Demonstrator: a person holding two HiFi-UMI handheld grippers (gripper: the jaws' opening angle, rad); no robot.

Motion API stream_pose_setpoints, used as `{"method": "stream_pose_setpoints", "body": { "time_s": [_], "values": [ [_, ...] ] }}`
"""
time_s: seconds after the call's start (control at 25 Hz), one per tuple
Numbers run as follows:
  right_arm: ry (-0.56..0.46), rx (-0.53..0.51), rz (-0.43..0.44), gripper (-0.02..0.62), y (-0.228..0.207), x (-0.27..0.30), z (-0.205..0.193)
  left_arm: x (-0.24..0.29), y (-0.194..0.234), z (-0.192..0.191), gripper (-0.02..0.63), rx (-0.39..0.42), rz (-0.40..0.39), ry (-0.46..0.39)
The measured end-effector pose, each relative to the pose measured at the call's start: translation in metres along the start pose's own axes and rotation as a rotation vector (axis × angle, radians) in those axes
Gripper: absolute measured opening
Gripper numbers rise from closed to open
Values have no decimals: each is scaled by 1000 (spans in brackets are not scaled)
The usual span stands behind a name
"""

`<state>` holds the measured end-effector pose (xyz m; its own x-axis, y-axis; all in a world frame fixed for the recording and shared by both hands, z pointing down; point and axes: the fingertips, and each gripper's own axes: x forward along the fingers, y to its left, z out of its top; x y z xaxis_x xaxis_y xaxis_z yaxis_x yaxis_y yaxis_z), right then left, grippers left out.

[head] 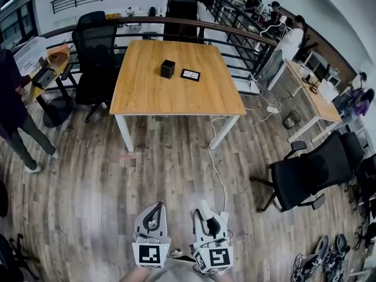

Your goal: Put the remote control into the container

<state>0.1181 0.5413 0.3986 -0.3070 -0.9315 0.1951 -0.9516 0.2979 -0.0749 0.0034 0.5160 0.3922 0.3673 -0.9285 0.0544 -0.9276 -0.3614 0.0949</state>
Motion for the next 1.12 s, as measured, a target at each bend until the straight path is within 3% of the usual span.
{"method": "stream_pose_setpoints", "body": {
  "time_s": [0.52,0.68,0.88,1.12],
  "values": [
    [18,-36,28,106,62,137,32,83,125,29,14,-67,-13,-22],
    [26,-36,27,104,65,157,34,93,140,33,14,-70,-14,-30],
    [44,-33,40,105,63,182,30,108,153,16,14,-87,0,21],
    [29,-27,71,104,45,219,36,143,160,19,14,-55,20,10]
  ]
}}
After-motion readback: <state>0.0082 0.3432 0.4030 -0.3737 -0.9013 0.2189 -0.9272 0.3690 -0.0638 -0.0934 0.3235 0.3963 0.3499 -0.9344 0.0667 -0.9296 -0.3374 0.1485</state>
